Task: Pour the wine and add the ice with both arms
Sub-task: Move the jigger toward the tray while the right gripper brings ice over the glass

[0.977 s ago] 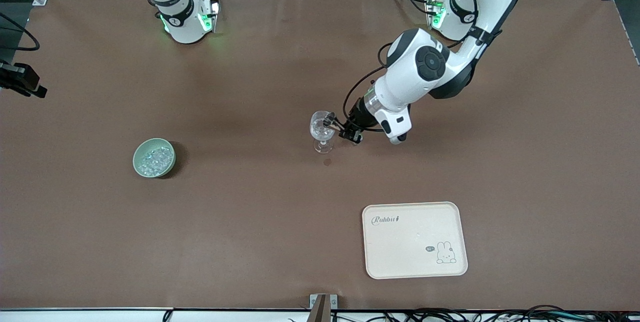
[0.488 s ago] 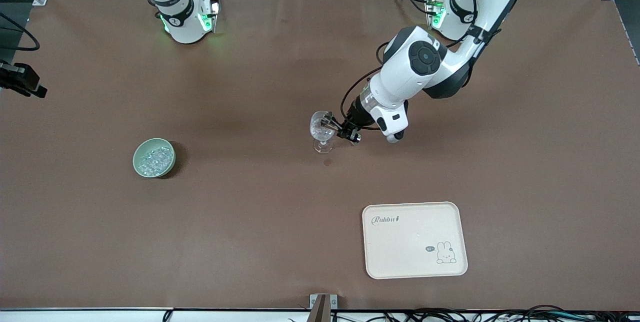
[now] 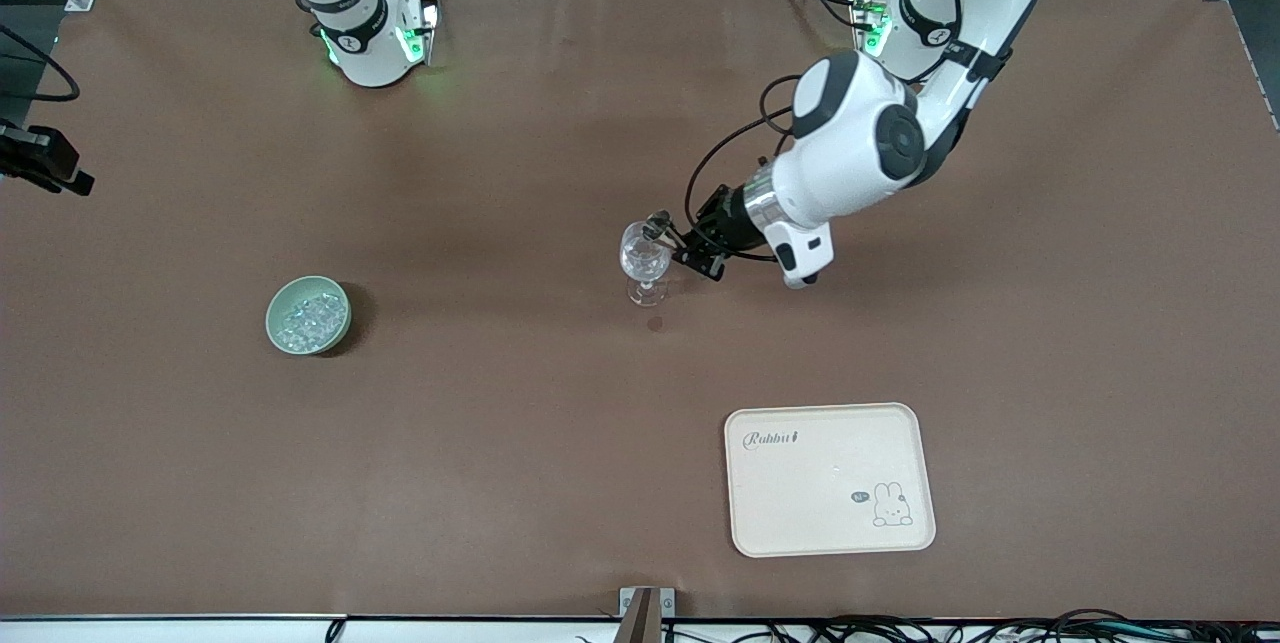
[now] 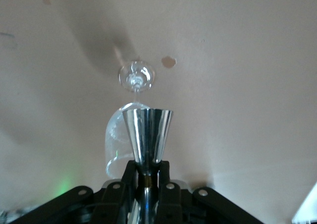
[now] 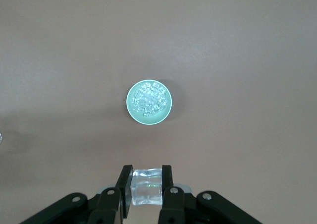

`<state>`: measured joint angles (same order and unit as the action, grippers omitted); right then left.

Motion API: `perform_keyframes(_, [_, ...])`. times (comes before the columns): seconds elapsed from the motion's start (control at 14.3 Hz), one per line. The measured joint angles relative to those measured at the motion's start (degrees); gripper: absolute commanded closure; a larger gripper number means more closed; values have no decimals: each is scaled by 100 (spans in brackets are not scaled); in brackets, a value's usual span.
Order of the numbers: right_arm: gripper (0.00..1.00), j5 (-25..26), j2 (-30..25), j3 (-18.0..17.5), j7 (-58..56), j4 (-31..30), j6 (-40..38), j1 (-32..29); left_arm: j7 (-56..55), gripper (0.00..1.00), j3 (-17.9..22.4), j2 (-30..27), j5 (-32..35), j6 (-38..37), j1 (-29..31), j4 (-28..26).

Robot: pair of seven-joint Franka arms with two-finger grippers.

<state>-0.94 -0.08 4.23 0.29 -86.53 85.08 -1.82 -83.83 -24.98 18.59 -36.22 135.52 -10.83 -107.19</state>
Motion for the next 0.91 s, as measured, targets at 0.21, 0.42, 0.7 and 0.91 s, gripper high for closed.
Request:
perform_keyframes(0.21, [99, -3, 0, -9, 0, 0, -8, 25, 875, 98, 601, -123, -1076, -377, -11, 19])
perform_keyframes(0.42, [99, -32, 1, -32, 30, 0, -2, 299, 1106, 98, 1118, -58, -1821, -570, -10, 313])
perform_keyframes(0.7, [99, -238, 176, -192, 792, -15, 217, 938, 1111, 98, 1667, 578, -2441, -595, -34, 1113])
perform_keyframes(0.91, [99, -242, 620, -546, 1574, -31, 658, 1329, 1452, 98, 2316, 1122, -2854, -979, -30, 1617])
